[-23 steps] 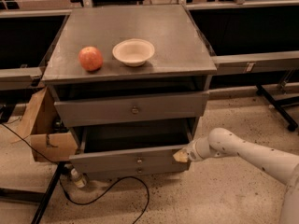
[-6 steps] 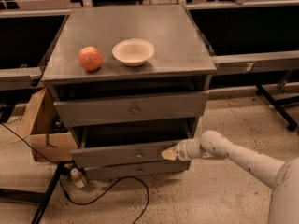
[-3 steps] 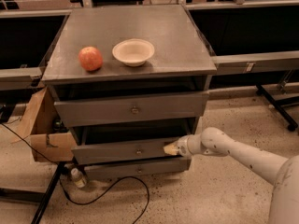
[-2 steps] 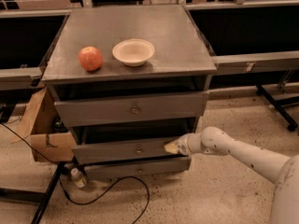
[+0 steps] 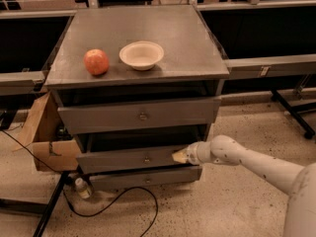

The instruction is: Close middle drawer

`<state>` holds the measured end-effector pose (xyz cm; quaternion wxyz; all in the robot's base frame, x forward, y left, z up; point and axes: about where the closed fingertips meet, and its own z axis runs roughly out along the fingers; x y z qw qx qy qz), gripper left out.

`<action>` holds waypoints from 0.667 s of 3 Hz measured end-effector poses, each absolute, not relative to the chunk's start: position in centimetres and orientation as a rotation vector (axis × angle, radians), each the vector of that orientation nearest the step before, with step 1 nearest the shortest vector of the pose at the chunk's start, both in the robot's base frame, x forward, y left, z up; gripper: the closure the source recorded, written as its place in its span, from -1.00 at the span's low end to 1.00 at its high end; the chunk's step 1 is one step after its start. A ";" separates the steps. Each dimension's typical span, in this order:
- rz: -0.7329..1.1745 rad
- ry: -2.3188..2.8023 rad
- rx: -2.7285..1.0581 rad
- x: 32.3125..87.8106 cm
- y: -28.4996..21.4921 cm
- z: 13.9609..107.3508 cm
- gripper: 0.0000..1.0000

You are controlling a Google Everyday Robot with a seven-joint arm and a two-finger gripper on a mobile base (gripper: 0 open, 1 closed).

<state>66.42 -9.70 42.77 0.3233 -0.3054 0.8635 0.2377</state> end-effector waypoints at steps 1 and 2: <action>0.621 2.262 -0.800 66.1 -9.5 42.8 1.00; 0.613 2.256 -0.796 66.2 -9.4 42.9 1.00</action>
Offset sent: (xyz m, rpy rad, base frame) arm 0.1240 0.0148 0.0396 -0.0205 -0.2127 -0.1210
